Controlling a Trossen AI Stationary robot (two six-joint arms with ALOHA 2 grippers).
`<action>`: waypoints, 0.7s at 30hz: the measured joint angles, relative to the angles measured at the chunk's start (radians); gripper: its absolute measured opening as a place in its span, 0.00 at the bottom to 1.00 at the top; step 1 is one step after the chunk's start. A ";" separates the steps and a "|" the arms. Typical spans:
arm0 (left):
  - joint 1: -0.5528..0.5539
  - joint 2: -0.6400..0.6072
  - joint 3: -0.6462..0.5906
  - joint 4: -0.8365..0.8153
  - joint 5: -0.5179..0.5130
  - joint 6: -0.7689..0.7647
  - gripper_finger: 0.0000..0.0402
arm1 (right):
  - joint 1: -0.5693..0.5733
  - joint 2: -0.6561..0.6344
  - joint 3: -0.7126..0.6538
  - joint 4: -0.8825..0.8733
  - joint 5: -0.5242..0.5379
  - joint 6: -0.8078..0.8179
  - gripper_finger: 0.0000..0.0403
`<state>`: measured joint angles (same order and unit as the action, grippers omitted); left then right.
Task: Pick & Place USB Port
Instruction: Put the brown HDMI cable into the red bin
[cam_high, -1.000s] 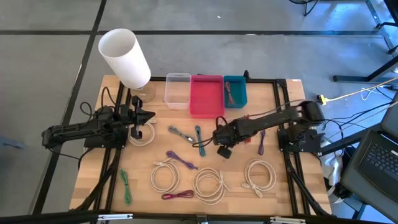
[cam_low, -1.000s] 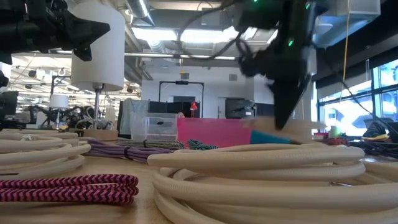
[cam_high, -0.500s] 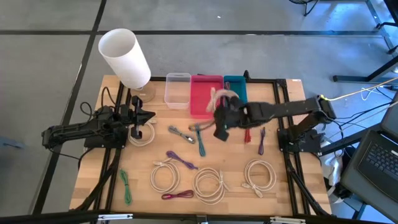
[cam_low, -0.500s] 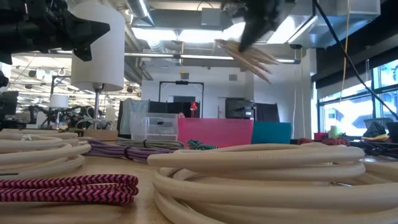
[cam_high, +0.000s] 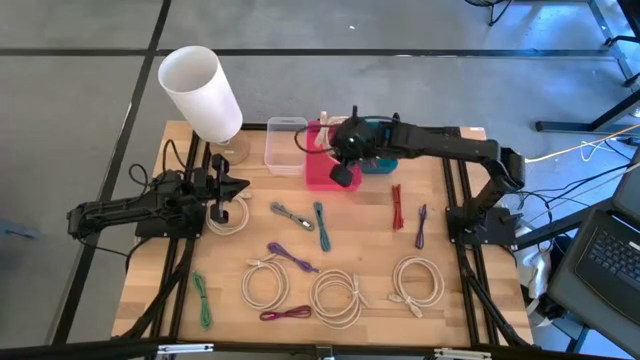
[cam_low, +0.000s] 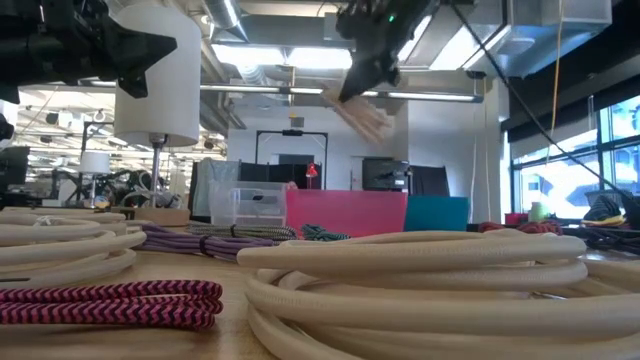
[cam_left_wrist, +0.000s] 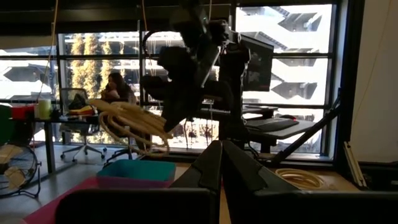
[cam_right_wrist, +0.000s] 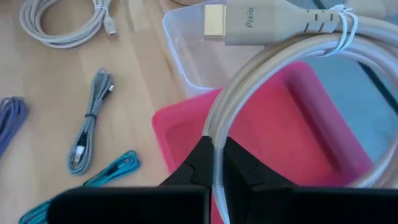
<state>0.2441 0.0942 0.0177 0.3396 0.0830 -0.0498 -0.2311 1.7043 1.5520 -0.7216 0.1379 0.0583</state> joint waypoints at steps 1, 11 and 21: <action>0.000 0.000 0.000 0.001 0.000 0.000 0.01 | -0.014 0.014 0.000 0.011 -0.019 -0.011 0.03; 0.000 0.000 0.000 0.001 -0.002 0.003 0.01 | -0.126 0.136 0.006 0.065 -0.104 -0.036 0.03; 0.000 0.000 0.000 0.027 -0.006 0.029 0.01 | -0.167 0.354 0.228 -0.102 -0.122 -0.044 0.03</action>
<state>0.2440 0.0940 0.0174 0.3668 0.0772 -0.0208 -0.3984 2.0585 1.7804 -0.8234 0.0163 0.0140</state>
